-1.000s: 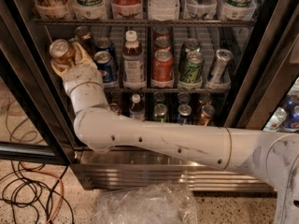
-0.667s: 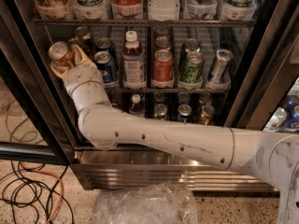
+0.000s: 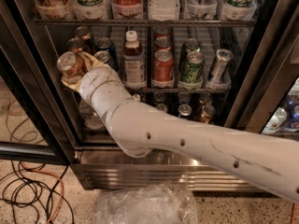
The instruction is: Pick orange can from middle shelf of fridge
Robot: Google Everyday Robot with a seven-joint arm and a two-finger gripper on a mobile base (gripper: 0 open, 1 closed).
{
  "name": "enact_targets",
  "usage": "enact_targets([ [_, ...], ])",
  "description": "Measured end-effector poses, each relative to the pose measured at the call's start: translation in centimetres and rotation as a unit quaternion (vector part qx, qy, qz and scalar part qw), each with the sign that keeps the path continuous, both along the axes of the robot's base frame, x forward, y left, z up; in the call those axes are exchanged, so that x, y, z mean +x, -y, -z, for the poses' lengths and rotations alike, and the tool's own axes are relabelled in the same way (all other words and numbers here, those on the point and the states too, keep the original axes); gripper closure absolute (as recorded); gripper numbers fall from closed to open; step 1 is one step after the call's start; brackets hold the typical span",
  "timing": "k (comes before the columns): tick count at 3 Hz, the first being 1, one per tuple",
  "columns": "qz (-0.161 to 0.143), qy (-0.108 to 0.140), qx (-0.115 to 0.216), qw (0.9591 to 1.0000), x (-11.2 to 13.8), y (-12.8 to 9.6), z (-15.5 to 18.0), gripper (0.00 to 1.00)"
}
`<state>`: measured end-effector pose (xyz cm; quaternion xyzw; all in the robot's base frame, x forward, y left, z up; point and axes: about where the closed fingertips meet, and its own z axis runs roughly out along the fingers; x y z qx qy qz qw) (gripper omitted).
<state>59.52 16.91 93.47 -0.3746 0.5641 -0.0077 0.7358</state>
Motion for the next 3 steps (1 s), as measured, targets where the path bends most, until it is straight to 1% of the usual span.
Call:
enact_targets([
  [1,-0.004,-0.029,-0.012,0.9995,-4.8,1.9,0.2,1.00],
  [2,-0.005,-0.044,0.026,0.9987,-9.1,3.1,0.6,1.00],
  [3,0.007,-0.032,0.037,0.9988,-10.0,4.4,-0.9,1.00],
])
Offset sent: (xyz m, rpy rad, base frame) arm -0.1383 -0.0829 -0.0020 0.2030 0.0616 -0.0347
